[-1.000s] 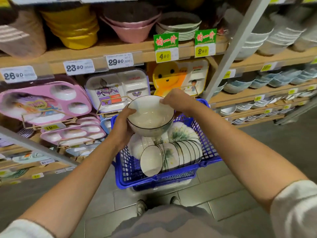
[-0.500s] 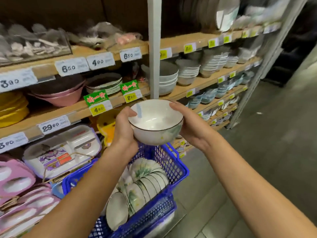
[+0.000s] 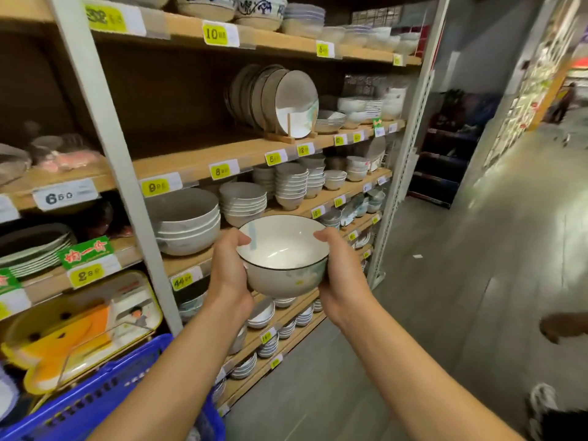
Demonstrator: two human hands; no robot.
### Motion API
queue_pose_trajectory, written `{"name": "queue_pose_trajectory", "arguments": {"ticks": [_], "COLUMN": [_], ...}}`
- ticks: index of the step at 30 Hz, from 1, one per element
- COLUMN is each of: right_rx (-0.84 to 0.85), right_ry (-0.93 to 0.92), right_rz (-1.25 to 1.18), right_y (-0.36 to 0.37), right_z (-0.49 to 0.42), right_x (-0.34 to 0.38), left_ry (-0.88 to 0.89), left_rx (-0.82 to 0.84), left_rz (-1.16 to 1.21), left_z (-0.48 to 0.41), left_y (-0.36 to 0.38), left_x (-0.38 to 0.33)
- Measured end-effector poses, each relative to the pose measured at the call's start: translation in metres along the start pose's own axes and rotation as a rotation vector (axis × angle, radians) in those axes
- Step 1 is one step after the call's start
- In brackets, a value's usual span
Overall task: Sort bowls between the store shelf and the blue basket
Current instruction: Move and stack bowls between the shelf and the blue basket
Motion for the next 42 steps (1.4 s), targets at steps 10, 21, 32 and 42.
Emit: {"name": "queue_pose_trajectory", "arguments": {"ticks": [10, 21, 32, 42], "right_rx": [-0.033, 0.085, 0.313, 0.479], "right_ry": [-0.119, -0.101, 0.016, 0.157], "right_rz": [0.075, 0.049, 0.069, 0.134], "right_y": [-0.004, 0.072, 0.149, 0.209], "right_z": [-0.105, -0.264, -0.377, -0.475], "right_x": [0.041, 0.075, 0.085, 0.079], "left_ry": [0.099, 0.206, 0.349, 0.381], "left_rx": [-0.180, -0.191, -0.306, -0.529], "left_rz": [0.019, -0.121, -0.190, -0.139], "left_z": [-0.093, -0.223, -0.306, -0.378], "left_y": [0.050, 0.046, 0.024, 0.003], "left_x": [-0.015, -0.093, -0.150, -0.184]}}
Point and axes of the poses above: each hand's wrist, its own z-axis away from the middle knuckle, its own y-axis out of the palm, x = y × z, the point moved 7 cm from there along -z, towards the middle knuckle, and after that the axes turned 5 degrees about x, right-handed, at the moved point
